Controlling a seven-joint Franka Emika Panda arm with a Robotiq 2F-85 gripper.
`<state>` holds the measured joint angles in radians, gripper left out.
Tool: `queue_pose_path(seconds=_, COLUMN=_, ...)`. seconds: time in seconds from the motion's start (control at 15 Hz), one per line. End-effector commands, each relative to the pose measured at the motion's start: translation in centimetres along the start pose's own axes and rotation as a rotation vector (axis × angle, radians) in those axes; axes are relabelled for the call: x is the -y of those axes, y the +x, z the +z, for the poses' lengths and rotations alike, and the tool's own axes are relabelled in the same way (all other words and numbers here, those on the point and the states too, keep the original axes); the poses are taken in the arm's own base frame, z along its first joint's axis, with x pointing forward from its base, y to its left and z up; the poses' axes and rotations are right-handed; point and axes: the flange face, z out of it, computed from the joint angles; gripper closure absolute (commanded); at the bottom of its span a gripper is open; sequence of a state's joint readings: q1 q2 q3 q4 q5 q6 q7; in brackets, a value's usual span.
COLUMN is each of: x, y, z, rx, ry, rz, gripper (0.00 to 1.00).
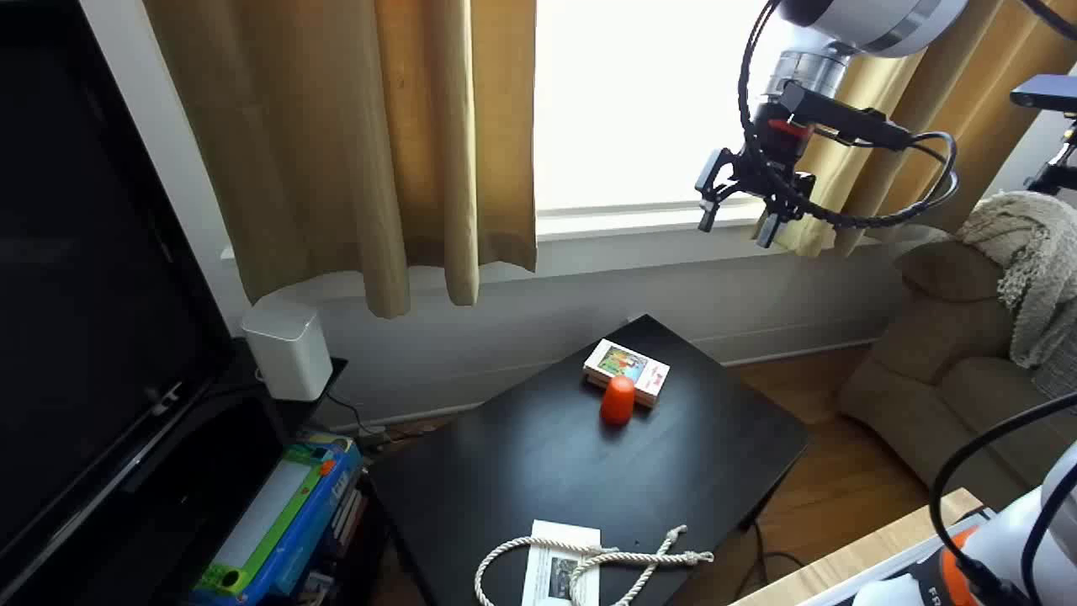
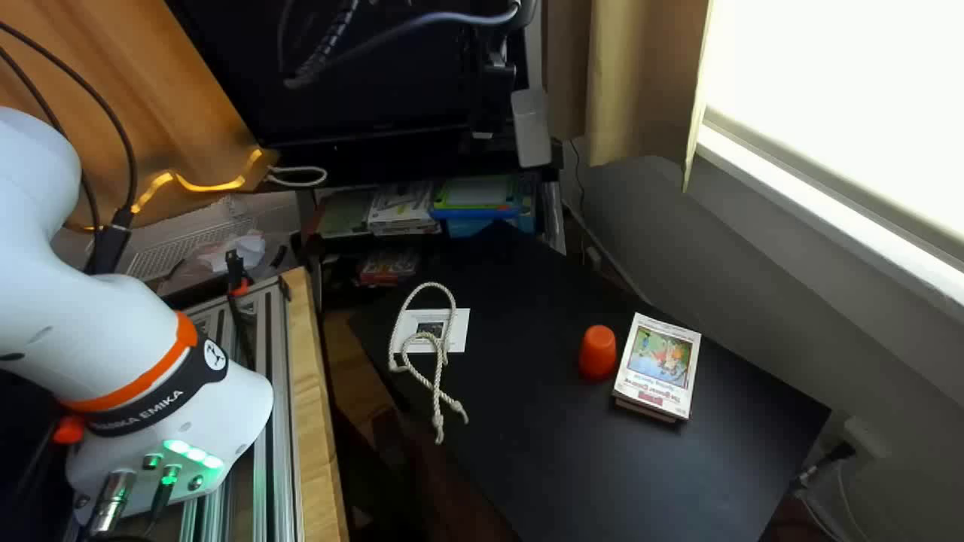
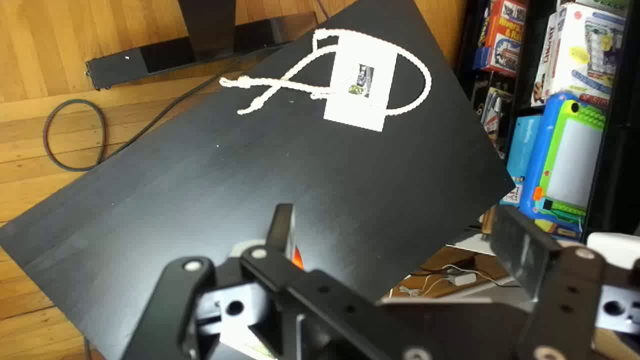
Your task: Turn over the orange cup
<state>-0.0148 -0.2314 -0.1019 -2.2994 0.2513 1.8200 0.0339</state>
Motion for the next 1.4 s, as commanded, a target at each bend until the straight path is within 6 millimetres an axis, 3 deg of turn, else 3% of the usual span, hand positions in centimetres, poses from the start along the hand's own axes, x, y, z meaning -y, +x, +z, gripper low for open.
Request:
queue_pose_path(seconds=0.0, x=0.0, y=0.0, z=0.0, rx=0.001, ry=0.000, rz=0.000, gripper=0.00)
queue_pose_path(seconds=0.4, x=0.0, y=0.0, z=0.0, rx=0.001, ry=0.000, rz=0.000, gripper=0.00)
queue_pose_path(seconds=0.53, x=-1.1, y=2.2, z=1.0, rx=0.031, ry=0.033, rz=0.034, gripper=0.00)
queue_pose_path(seconds=0.73, x=-1.4, y=5.4, z=4.8, rx=0.055, ry=0.038, rz=0.042, gripper=0.00)
queue_pose_path(seconds=0.93, x=-0.4, y=9.0, z=9.2, rx=-0.065, ry=-0.004, rz=0.002, gripper=0.00)
queue_pose_path(seconds=1.33, x=0.7, y=14.5, z=22.0, rx=-0.047, ry=0.078, rz=0.101, gripper=0.00)
